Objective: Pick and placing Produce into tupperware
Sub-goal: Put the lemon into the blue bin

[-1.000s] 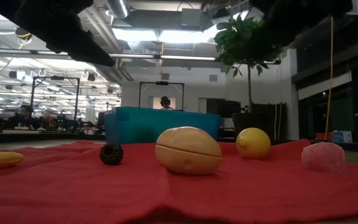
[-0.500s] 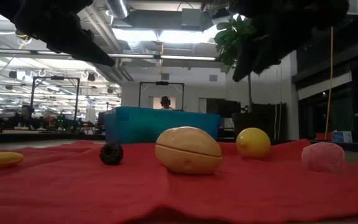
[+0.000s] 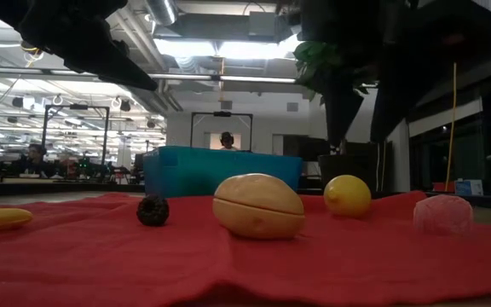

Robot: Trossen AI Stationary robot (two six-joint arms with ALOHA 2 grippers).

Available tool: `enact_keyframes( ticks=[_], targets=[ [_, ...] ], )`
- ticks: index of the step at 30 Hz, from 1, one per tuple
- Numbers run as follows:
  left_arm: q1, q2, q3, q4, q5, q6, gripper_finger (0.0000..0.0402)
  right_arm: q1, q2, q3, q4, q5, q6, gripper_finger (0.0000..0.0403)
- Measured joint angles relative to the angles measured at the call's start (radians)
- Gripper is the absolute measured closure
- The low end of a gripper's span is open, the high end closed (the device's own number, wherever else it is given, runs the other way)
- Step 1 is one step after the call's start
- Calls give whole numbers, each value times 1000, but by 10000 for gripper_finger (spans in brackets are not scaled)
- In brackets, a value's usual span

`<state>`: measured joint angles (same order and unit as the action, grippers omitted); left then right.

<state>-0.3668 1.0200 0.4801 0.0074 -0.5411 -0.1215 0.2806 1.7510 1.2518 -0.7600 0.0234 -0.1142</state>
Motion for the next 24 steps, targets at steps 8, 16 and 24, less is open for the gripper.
enact_keyframes(
  ticks=[8,16,24],
  targets=[
    [0,1,0,-6,0,0,223,0,48,0,-2,20,-26,128],
    [0,1,0,-18,0,0,223,-1,94,0,41,21,-50,128],
    [0,1,0,-23,0,0,223,-3,126,0,49,28,-51,128]
  ],
)
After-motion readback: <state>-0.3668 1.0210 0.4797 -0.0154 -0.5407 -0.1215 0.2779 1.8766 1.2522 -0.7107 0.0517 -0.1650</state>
